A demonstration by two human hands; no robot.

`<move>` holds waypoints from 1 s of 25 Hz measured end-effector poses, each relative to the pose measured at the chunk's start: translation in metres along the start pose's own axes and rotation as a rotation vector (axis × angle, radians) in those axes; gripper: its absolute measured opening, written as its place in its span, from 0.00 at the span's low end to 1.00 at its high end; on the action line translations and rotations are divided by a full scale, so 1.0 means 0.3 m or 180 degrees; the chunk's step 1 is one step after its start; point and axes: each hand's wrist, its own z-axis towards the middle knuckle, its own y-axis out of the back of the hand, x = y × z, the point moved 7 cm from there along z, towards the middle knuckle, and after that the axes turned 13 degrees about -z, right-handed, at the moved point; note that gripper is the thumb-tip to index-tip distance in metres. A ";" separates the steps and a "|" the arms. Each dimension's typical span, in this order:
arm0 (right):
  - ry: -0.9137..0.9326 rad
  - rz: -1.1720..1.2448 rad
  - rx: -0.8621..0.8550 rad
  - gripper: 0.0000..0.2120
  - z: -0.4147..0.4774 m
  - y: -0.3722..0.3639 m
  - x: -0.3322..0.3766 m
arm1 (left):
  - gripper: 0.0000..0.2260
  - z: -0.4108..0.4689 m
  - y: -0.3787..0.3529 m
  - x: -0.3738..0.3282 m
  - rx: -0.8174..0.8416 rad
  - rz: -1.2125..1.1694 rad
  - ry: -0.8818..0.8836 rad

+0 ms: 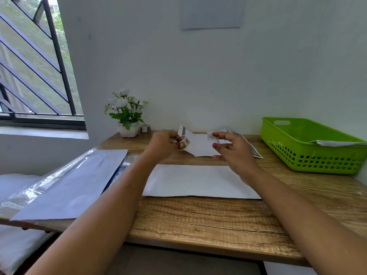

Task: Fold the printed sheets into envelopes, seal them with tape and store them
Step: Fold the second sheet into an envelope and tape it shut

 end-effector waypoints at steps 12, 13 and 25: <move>0.0222 -0.0910 0.0945 0.22 -0.010 -0.131 -0.008 | 0.08 0.074 0.254 0.265 -0.1305 0.1290 0.0644; 0.0212 -0.0894 0.0939 0.22 -0.009 -0.128 -0.009 | 0.09 0.075 0.249 0.271 -0.1331 0.1381 0.0618; -0.0414 0.0371 0.0054 0.23 0.004 0.050 -0.001 | 0.10 -0.015 -0.172 -0.147 0.0938 -0.1162 0.0515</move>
